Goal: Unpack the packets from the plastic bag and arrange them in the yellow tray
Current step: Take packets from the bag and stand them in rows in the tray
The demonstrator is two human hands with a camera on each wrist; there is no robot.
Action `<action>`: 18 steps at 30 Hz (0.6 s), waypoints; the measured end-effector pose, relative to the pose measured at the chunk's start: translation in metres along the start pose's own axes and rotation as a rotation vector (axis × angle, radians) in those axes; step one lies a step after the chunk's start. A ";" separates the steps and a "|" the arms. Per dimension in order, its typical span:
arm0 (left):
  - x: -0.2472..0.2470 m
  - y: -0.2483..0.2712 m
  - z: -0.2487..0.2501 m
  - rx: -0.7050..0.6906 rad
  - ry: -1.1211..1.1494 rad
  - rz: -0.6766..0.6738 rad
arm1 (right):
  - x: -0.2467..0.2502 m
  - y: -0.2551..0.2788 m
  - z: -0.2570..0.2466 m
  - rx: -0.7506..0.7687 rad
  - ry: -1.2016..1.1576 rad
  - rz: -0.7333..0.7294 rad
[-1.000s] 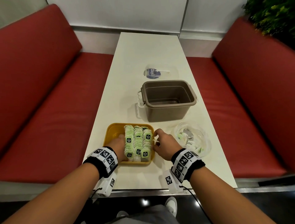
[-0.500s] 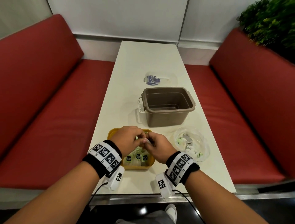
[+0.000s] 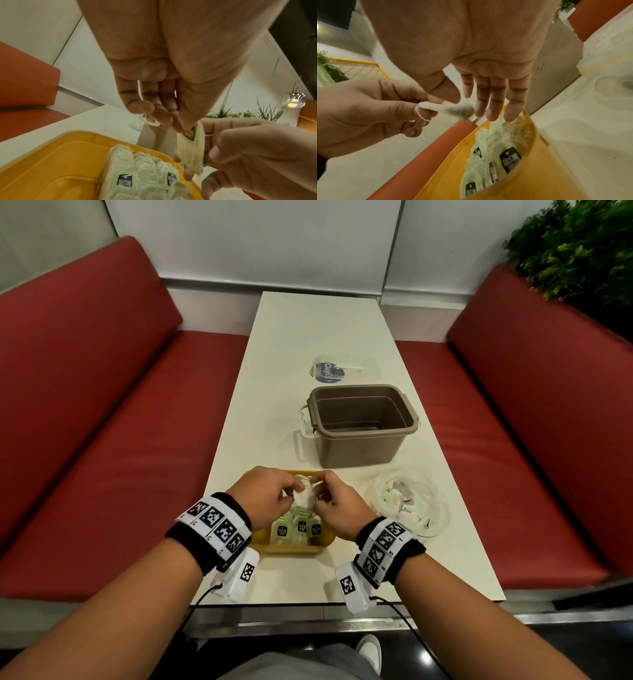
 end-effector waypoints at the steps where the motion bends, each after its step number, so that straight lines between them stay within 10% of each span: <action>1: 0.001 0.000 -0.002 0.014 -0.020 0.017 | 0.000 0.001 -0.003 0.027 0.021 -0.011; 18: -0.007 0.002 -0.015 0.071 0.081 0.104 | -0.008 -0.008 -0.011 0.117 0.290 0.001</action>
Point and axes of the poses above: each hand's wrist, its own y-axis away from the middle knuckle, its own x-axis out of the back of the hand, z = x × y, the point moved 4 cm from there along -y, towards the middle knuckle, and after that the axes turned 2 degrees about -x, right-handed, at the moved point
